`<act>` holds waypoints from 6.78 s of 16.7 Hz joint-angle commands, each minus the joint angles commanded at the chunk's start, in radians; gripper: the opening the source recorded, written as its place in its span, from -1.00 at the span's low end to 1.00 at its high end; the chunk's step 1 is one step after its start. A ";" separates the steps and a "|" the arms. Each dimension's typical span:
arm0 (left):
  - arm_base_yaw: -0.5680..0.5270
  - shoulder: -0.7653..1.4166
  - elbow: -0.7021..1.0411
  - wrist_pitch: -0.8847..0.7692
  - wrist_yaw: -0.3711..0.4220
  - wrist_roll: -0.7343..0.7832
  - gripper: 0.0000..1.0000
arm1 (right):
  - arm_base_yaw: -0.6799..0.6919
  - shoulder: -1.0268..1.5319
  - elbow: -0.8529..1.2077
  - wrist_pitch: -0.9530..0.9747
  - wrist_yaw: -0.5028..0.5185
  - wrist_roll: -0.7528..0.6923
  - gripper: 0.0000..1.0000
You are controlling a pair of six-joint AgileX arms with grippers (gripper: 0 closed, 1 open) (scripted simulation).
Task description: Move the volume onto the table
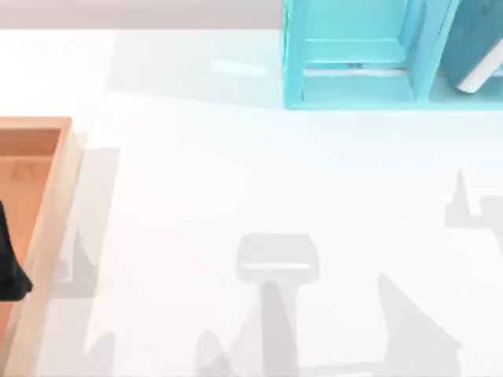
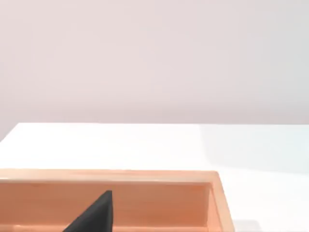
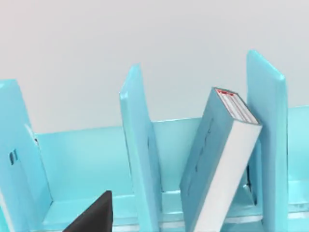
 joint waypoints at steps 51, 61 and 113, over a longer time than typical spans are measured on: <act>0.000 0.000 0.000 0.000 0.000 0.000 1.00 | -0.039 1.687 0.978 0.560 -0.048 0.249 -0.66; 0.000 0.000 0.000 0.000 0.000 0.000 1.00 | -0.039 1.687 0.978 0.560 -0.048 0.249 -1.00; 0.000 0.000 0.000 0.000 0.000 0.000 1.00 | 1.088 1.303 0.803 0.113 0.825 -1.263 -1.00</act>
